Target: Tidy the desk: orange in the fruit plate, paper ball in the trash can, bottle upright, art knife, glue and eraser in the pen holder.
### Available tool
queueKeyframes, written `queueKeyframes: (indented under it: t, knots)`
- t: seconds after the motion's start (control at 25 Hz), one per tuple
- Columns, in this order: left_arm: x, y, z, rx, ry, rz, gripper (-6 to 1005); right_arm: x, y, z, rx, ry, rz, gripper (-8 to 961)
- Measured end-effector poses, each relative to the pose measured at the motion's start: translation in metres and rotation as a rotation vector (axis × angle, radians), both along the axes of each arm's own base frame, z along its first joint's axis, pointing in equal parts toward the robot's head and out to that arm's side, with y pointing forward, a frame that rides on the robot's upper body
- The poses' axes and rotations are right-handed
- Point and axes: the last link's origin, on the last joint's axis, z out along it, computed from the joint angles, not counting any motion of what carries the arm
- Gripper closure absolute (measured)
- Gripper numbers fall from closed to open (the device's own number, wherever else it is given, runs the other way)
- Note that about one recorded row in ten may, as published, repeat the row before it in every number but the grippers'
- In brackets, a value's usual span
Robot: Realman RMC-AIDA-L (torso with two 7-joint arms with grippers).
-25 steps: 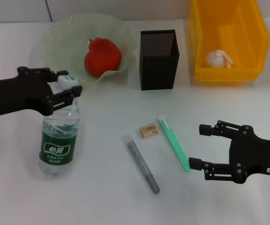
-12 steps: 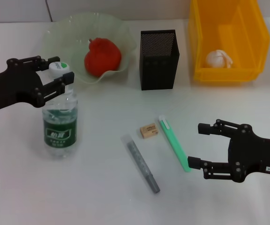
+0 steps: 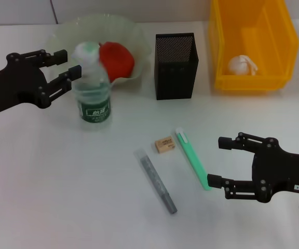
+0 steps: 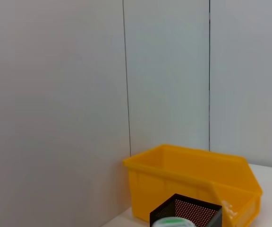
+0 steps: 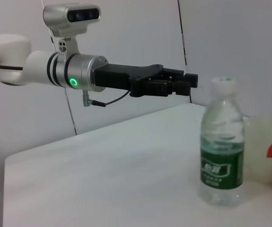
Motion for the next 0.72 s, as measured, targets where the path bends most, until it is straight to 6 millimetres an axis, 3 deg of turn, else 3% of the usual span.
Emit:
queueKeyframes:
  t: [0.28,0.56,0.6,0.68,0.72]
  knots:
    - [0.003,0.000,0.001,0.006,0.005,-0.035,672,0.000,0.000,0.000,-0.001,0.001,0.001,110]
    - [0.014,-0.027,0.007,-0.069,-0.064,-0.188,766,-0.001,0.002,0.005,-0.011,0.010,-0.037,111]
    - [0.018,-0.044,0.000,-0.159,-0.076,-0.267,815,-0.002,0.004,0.010,-0.014,0.011,-0.052,111]
    - [0.017,-0.050,-0.006,-0.200,-0.067,-0.285,913,-0.008,0.010,0.025,-0.025,-0.007,-0.084,111]
    - [0.013,-0.059,-0.026,-0.289,-0.060,-0.291,962,-0.012,0.013,0.035,-0.038,-0.033,-0.106,111]
